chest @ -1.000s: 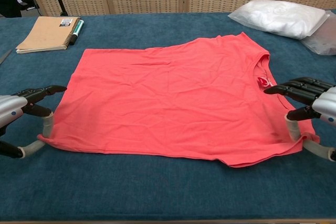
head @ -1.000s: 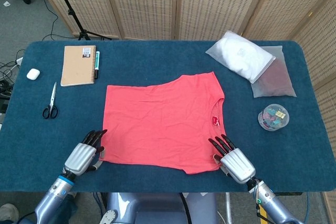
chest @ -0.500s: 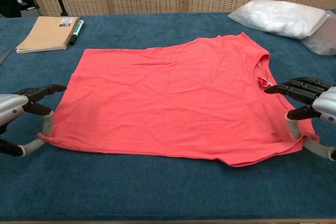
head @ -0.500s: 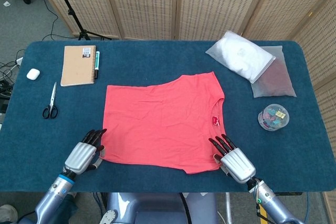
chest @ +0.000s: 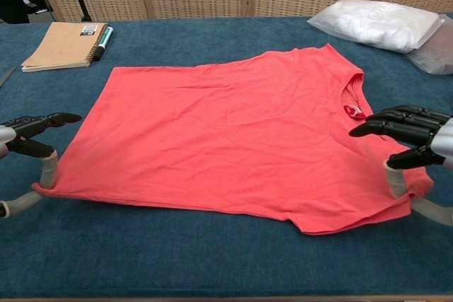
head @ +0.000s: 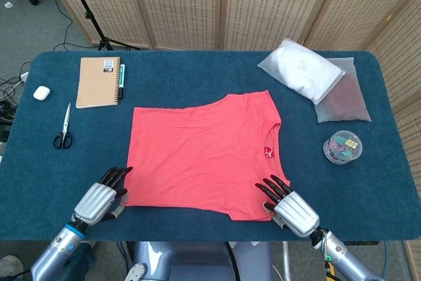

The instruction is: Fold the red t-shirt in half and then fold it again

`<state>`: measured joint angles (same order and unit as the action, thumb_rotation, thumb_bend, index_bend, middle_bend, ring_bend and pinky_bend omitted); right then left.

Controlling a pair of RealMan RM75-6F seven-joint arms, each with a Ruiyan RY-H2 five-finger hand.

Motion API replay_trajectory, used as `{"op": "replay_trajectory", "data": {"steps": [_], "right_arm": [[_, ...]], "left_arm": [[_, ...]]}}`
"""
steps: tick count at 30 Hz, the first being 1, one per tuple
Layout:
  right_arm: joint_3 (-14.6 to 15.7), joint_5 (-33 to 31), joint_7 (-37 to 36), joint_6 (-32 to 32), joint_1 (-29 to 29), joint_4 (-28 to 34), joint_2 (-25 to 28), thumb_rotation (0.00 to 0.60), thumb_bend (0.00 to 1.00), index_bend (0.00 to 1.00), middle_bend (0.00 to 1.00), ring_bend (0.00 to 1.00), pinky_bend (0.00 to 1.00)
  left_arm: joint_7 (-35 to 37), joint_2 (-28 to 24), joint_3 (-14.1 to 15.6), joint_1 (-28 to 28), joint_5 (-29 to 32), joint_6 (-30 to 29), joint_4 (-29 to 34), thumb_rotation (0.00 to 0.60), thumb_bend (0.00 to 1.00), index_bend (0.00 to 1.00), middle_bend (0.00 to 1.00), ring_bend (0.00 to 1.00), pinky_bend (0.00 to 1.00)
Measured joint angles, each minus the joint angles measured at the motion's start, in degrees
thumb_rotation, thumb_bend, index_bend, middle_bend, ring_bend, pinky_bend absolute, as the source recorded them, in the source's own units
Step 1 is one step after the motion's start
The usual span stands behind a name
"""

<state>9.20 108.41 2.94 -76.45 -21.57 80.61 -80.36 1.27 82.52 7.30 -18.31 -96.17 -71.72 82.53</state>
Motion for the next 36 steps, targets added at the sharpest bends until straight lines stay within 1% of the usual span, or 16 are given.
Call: {"op": "replay_trajectory", "data": {"steps": [2, 5, 6, 12, 15, 23, 27, 30, 32, 36], "right_arm": [[0.66, 1.35, -0.86, -0.31, -0.46, 0.70, 1.01, 0.600, 0.58, 0.62, 0.12, 0.00, 0.00], [1.78, 3.39, -2.32, -0.56, -1.34, 2.10, 2.79, 0.600, 0.64, 0.65, 0.14, 0.00, 0.00], [2.10, 4.17, -2.60, -0.70, -1.65, 2.49, 3.33, 0.600, 0.65, 0.65, 0.15, 0.00, 0.00], [3.86, 8.90, -4.04, -2.34, -2.78, 2.47, 4.61, 0.600, 0.65, 0.65, 0.15, 0.00, 0.00], [5.48, 11.61, -5.23, -3.30, -3.36, 2.29, 5.71, 0.600, 0.65, 0.66, 0.16, 0.00, 0.00], [8.69, 16.40, -6.62, -5.63, -3.78, 2.86, 8.19, 0.600, 0.65, 0.66, 0.16, 0.00, 0.00], [10.37, 18.93, -6.26, -6.19, -3.65, 3.16, 8.84, 0.600, 0.65, 0.66, 0.17, 0.00, 0.00], [11.01, 20.05, -5.69, -6.46, -3.51, 3.24, 8.89, 0.600, 0.65, 0.66, 0.17, 0.00, 0.00], [10.59, 19.61, -5.75, -6.63, -3.50, 3.44, 8.89, 0.600, 0.65, 0.66, 0.17, 0.00, 0.00], [7.75, 15.58, -7.05, -6.94, -3.95, 5.03, 9.51, 0.600, 0.65, 0.66, 0.17, 0.00, 0.00]], "left_arm": [[0.58, -1.12, 0.60, 0.03, -0.90, -0.54, 0.96, 0.600, 0.62, 0.72, 0.00, 0.00, 0.00], [1.50, -3.08, 1.83, 0.02, -2.20, -0.92, 2.90, 0.600, 0.62, 0.72, 0.00, 0.00, 0.00], [1.99, -3.88, 2.37, -0.03, -2.53, -0.84, 3.84, 0.600, 0.62, 0.72, 0.00, 0.00, 0.00], [4.23, -9.06, 5.30, -0.72, -4.27, 0.60, 9.35, 0.600, 0.62, 0.72, 0.00, 0.00, 0.00], [4.64, -11.20, 6.86, -1.13, -5.58, 1.42, 11.55, 0.600, 0.62, 0.72, 0.00, 0.00, 0.00], [5.64, -14.94, 10.15, -1.78, -8.40, 2.79, 15.10, 0.600, 0.62, 0.73, 0.00, 0.00, 0.00], [7.69, -16.36, 11.36, -2.47, -9.80, 3.51, 16.28, 0.600, 0.63, 0.73, 0.00, 0.00, 0.00], [9.68, -17.55, 12.15, -3.29, -10.72, 4.12, 17.02, 0.600, 0.63, 0.73, 0.00, 0.00, 0.00], [10.04, -18.02, 11.82, -3.55, -10.58, 3.93, 17.33, 0.600, 0.64, 0.73, 0.00, 0.00, 0.00], [9.45, -18.18, 8.06, -3.96, -6.63, 3.23, 18.82, 0.600, 0.64, 0.73, 0.00, 0.00, 0.00]]}}
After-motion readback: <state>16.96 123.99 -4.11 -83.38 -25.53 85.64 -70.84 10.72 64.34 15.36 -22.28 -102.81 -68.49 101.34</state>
